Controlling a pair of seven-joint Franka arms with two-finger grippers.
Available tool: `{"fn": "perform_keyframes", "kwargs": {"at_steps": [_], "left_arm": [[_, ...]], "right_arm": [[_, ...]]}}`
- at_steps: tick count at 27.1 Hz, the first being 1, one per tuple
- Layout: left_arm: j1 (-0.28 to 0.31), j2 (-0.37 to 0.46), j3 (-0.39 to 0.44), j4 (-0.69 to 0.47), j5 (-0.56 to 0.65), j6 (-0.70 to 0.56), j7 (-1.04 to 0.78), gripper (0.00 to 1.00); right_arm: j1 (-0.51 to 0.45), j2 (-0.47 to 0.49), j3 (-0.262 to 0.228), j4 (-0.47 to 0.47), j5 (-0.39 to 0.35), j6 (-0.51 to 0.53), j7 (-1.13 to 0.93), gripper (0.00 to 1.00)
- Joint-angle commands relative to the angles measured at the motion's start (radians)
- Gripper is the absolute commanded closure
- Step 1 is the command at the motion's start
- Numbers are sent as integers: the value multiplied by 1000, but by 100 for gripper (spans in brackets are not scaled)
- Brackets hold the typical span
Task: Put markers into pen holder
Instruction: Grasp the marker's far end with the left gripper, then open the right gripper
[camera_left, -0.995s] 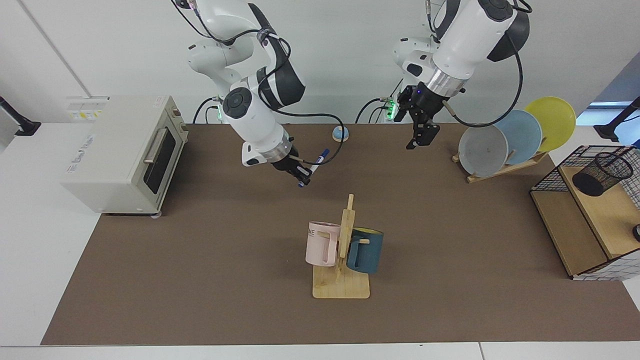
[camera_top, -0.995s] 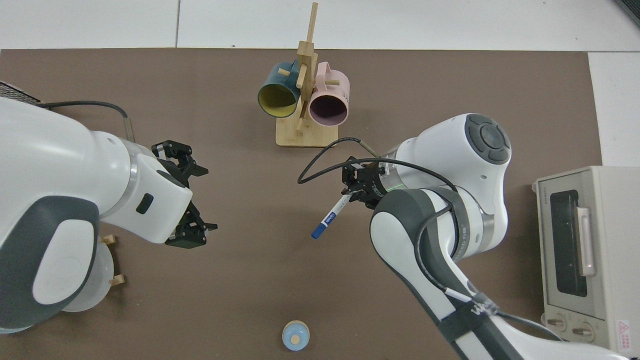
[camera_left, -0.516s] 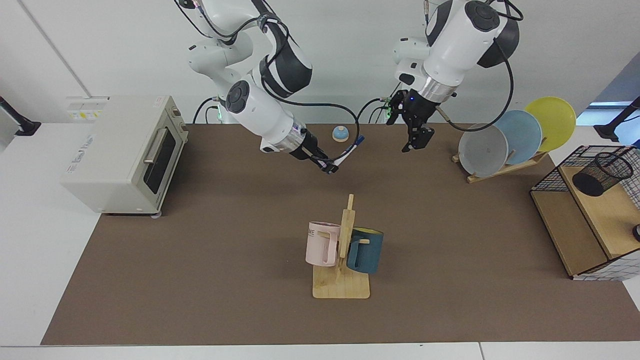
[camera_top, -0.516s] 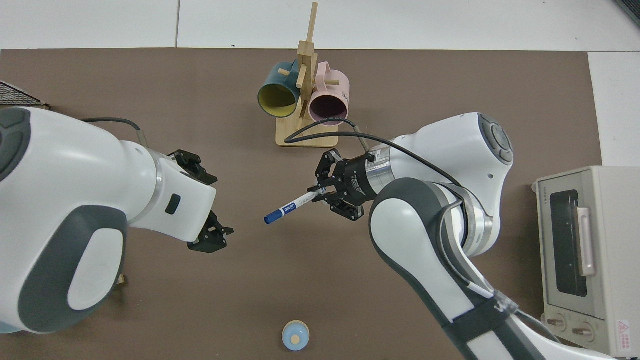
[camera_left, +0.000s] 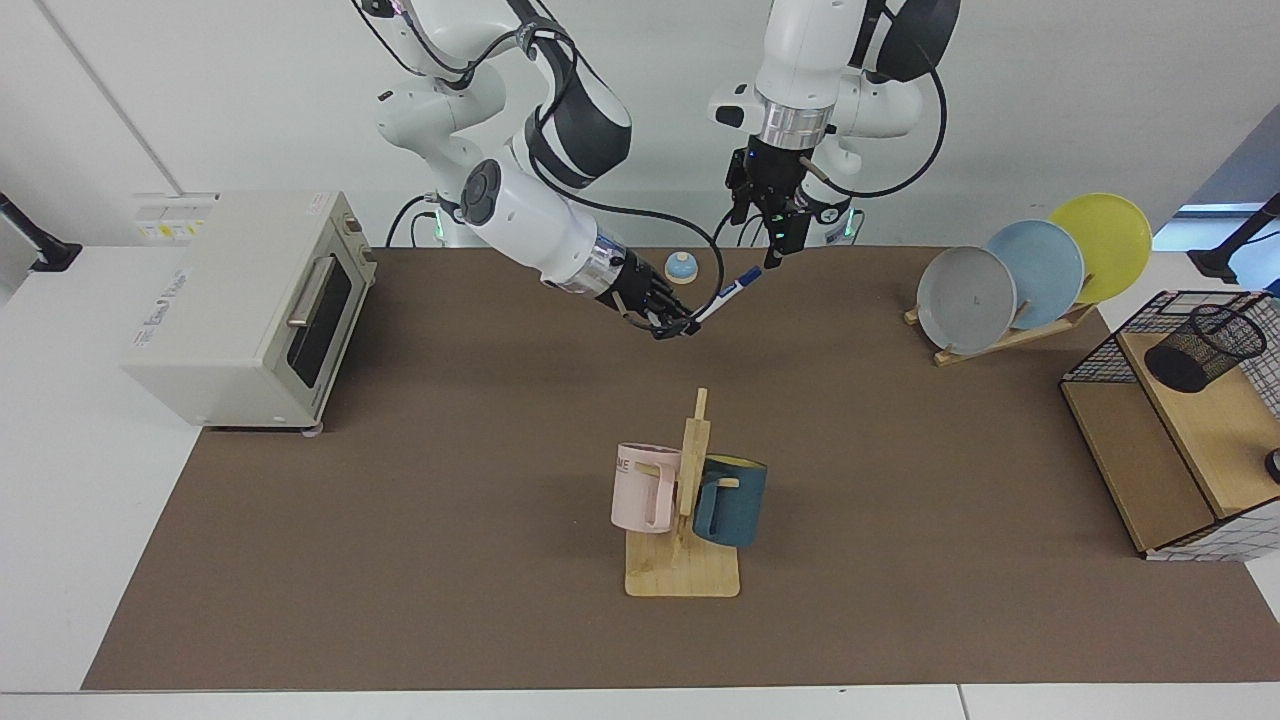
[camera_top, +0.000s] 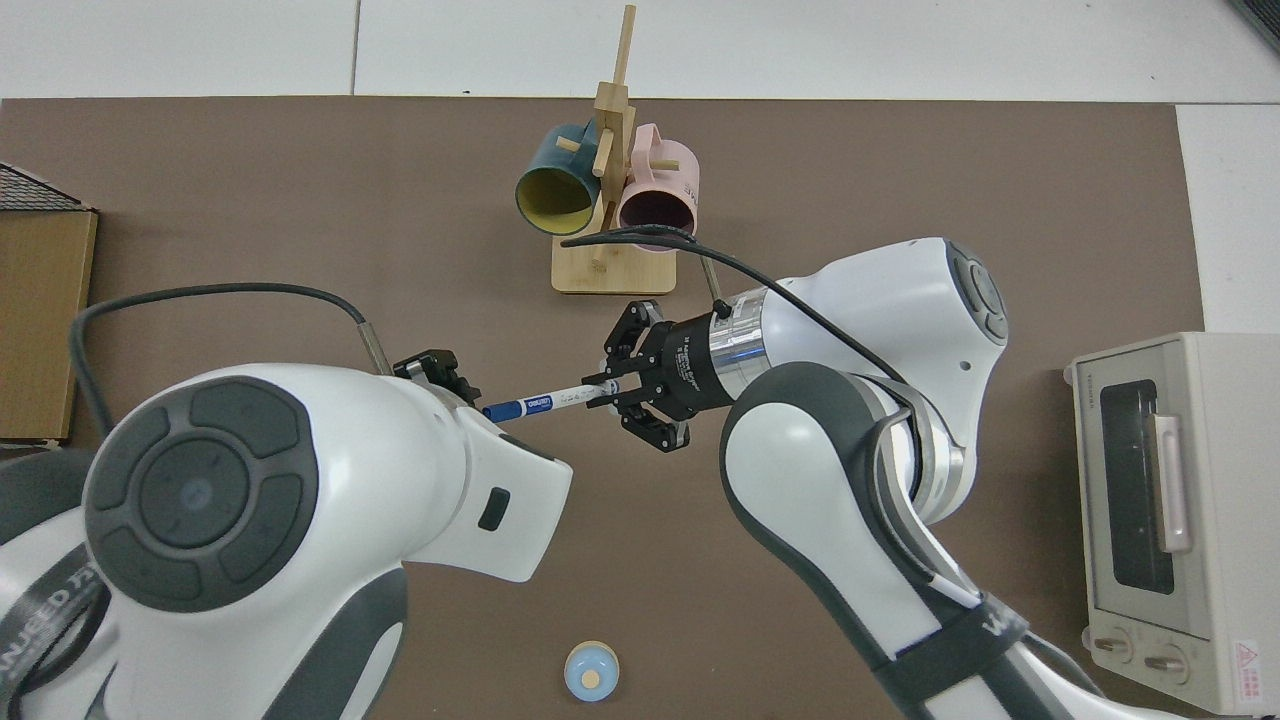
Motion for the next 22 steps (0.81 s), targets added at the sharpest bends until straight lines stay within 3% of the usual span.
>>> {"fn": "perform_keyframes", "kwargs": {"at_steps": [1,11,22], "left_arm": [[-7,-9,12,-39,27,63,37,2],[-3,12,12,-40,16,70,35,9],[-4,20,12,-40,13,91,54,33]], "right_arm": [[27,5,-3,8,17,39,28,100],[27,5,-3,8,17,39,27,100],[27,5,-3,8,17,39,25,100]]}}
